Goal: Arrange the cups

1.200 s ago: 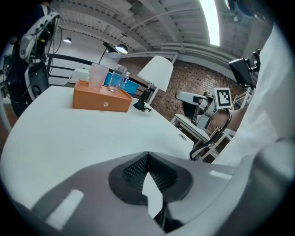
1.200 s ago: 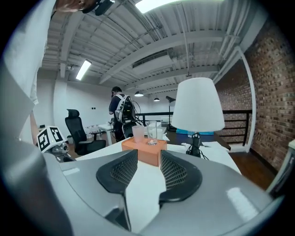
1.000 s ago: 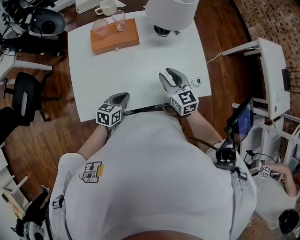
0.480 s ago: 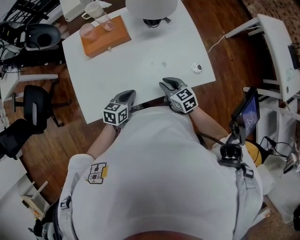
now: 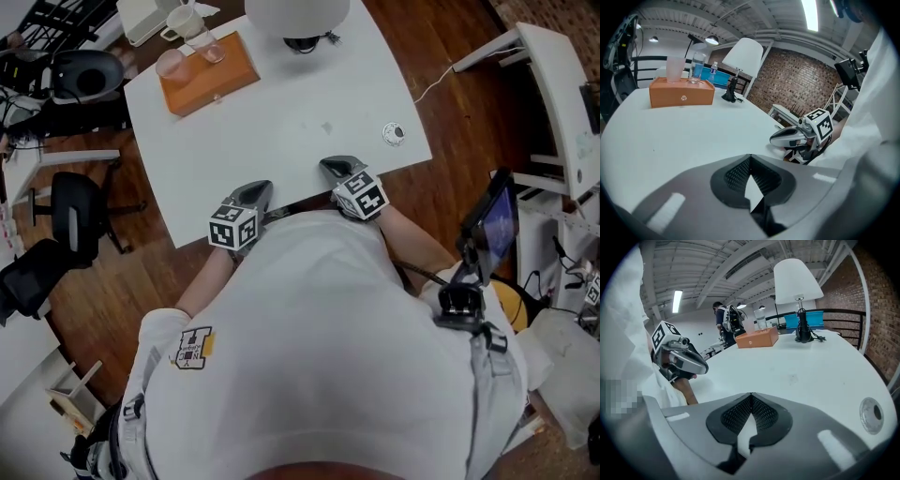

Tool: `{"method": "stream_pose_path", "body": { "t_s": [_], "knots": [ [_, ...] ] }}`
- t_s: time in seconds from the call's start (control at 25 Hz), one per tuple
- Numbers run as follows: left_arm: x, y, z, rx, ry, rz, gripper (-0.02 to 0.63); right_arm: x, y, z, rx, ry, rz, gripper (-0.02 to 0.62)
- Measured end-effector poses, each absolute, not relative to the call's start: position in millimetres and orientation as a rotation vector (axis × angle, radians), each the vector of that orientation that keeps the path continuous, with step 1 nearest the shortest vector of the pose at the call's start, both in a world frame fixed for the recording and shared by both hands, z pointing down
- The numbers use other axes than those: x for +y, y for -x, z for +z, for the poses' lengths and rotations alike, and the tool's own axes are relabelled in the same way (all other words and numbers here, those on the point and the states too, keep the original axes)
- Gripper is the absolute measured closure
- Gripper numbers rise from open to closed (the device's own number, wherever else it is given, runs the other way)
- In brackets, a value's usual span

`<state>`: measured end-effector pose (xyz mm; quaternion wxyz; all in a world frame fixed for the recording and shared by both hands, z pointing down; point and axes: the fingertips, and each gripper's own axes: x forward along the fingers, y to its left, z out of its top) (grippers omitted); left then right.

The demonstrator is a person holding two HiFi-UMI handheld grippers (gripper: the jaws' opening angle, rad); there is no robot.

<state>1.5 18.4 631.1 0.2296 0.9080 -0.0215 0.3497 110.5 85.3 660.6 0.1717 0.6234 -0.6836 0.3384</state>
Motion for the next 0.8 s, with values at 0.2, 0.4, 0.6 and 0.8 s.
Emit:
{"method": "stream_pose_path", "body": {
  "t_s": [0.2, 0.4, 0.6, 0.8],
  "knots": [
    [15, -4, 631, -0.052, -2.499, 0.960, 0.606, 83, -113, 660, -1.933, -1.764, 0.958, 0.595],
    [13, -3, 633, -0.049, -2.498, 0.958, 0.606, 82, -113, 661, -1.916, -1.763, 0.955, 0.595],
    [15, -6, 634, -0.041, -2.495, 0.958, 0.606, 80, -118, 656, -1.914, -1.750, 0.927, 0.595],
    [10, -10, 634, -0.062, -2.483, 0.953, 0.606, 77, -126, 654, -1.911, -1.742, 0.923, 0.595]
  ]
}}
